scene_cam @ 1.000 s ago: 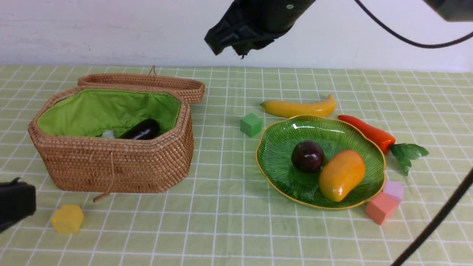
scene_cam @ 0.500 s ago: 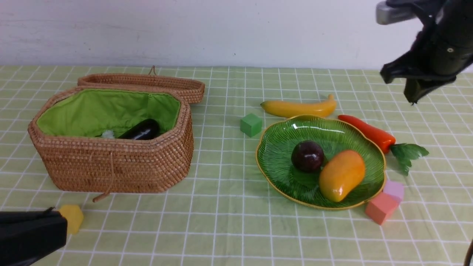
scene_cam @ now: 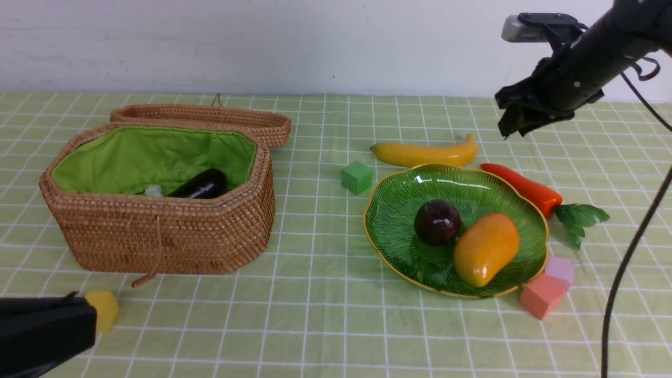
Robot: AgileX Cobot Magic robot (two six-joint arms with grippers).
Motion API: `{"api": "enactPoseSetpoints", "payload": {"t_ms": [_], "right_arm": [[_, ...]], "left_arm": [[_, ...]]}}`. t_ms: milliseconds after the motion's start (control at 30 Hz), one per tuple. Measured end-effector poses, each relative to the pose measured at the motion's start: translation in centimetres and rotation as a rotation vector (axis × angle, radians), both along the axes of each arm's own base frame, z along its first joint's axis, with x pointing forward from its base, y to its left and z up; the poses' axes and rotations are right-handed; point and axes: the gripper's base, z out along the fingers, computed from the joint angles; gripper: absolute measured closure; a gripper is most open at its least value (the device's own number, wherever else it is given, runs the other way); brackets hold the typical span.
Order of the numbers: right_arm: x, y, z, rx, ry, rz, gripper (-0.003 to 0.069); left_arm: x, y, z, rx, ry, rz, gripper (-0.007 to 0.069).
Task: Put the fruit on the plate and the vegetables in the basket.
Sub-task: Use the right arm to grab a banana and put it into the right plate
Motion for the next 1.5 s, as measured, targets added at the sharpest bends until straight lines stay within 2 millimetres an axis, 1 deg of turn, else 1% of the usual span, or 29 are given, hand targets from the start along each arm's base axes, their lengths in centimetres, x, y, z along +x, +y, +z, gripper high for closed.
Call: {"api": "enactPoseSetpoints", "payload": {"t_ms": [67, 167, 233, 367, 400, 433, 600, 800, 867, 1000, 1200, 1367, 1500], "right_arm": [[1.8, 0.2, -0.4, 0.073, -0.012, -0.086, 0.0324], [3.8, 0.2, -2.4, 0.165, 0.024, -0.231, 0.0276], [4.5, 0.1, -3.3, 0.191, 0.035, -0.3, 0.025], [6.3, 0.0, -6.2, 0.241, 0.022, -0.403, 0.0191], [6.4, 0.0, -6.4, 0.243, 0.021, -0.406, 0.0189], [6.8, 0.1, -6.9, 0.261, 0.0, -0.423, 0.0172], [7.5, 0.9, -7.8, 0.264, -0.043, -0.433, 0.0155], [7.9, 2.2, -9.9, 0.155, -0.075, -0.408, 0.0154], [7.9, 2.5, -10.2, 0.127, -0.083, -0.411, 0.0154], [8.0, 2.4, -10.6, 0.096, -0.092, -0.447, 0.0153], [8.3, 2.4, -10.8, 0.121, -0.119, -0.469, 0.0153], [8.7, 2.6, -12.6, 0.145, -0.11, -0.475, 0.0153], [8.8, 2.6, -13.0, 0.153, -0.109, -0.477, 0.0153]], "left_arm": [[0.0, 0.0, 0.0, -0.002, -0.002, 0.001, 0.0633], [0.0, 0.0, 0.0, -0.003, -0.003, 0.001, 0.0633], [0.0, 0.0, 0.0, -0.003, -0.003, 0.001, 0.0633], [0.0, 0.0, 0.0, -0.003, -0.003, 0.001, 0.0633], [0.0, 0.0, 0.0, -0.003, -0.003, 0.001, 0.0633], [0.0, 0.0, 0.0, -0.003, -0.003, 0.001, 0.0633], [0.0, 0.0, 0.0, -0.003, -0.003, 0.001, 0.0633], [0.0, 0.0, 0.0, -0.003, -0.003, 0.001, 0.0631], [0.0, 0.0, 0.0, -0.003, -0.003, 0.001, 0.0631], [0.0, 0.0, 0.0, -0.003, -0.003, 0.001, 0.0631], [0.0, 0.0, 0.0, -0.003, -0.003, 0.001, 0.0631], [0.0, 0.0, 0.0, -0.004, -0.002, 0.0, 0.0631], [0.0, 0.0, 0.0, -0.005, -0.002, 0.0, 0.0631]]}}
